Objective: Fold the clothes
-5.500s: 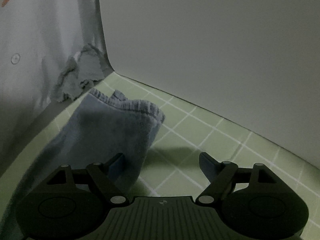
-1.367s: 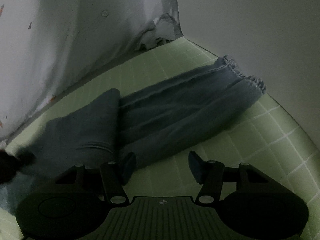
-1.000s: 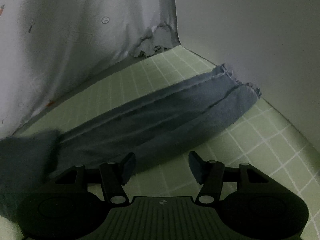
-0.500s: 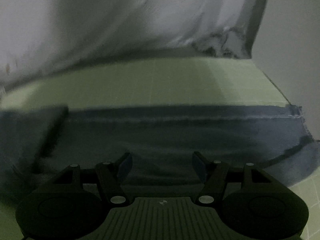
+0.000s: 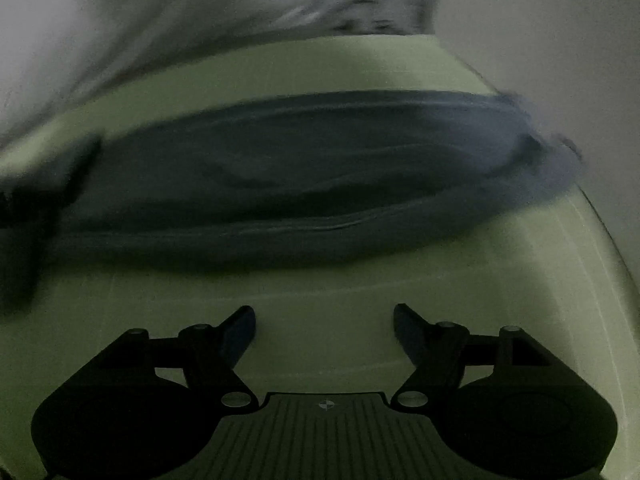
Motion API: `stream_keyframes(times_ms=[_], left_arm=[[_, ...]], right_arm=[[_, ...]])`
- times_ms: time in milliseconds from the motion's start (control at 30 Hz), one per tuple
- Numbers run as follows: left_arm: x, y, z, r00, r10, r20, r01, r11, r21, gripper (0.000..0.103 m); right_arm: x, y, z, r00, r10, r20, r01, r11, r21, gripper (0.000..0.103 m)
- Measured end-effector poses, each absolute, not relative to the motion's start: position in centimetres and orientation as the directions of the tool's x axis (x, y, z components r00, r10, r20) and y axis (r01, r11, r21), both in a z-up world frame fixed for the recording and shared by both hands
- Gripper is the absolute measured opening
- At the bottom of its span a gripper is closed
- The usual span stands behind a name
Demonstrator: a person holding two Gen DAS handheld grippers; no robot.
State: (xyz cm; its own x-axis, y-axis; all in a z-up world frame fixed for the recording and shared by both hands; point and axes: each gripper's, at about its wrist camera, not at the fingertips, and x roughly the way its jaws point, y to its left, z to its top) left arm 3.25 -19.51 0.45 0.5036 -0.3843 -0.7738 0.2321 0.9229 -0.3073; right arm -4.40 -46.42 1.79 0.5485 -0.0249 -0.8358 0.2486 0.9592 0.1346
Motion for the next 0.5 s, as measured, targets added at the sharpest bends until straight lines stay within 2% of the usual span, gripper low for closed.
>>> stream_keyframes(times_ms=[100, 200, 500], left_arm=[[3.5, -19.6, -0.9, 0.455, -0.378, -0.806, 0.205, 0.926, -0.319, 0.081], [3.2, -19.5, -2.1, 0.434, -0.366, -0.823, 0.158, 0.93, -0.331, 0.08], [2.9, -20.4, -2.2, 0.433, -0.32, -0.843, 0.127, 0.947, -0.294, 0.081]], right_arm=[[-3.5, -50.7, 2.0, 0.566, -0.145, -0.812, 0.436, 0.888, 0.146, 0.093], [-1.5, -53.8, 1.6, 0.536, -0.256, -0.805, 0.552, 0.827, 0.105, 0.094], [3.6, -55.0, -0.4, 0.479, -0.41, -0.777, 0.534, 0.838, -0.113, 0.103]])
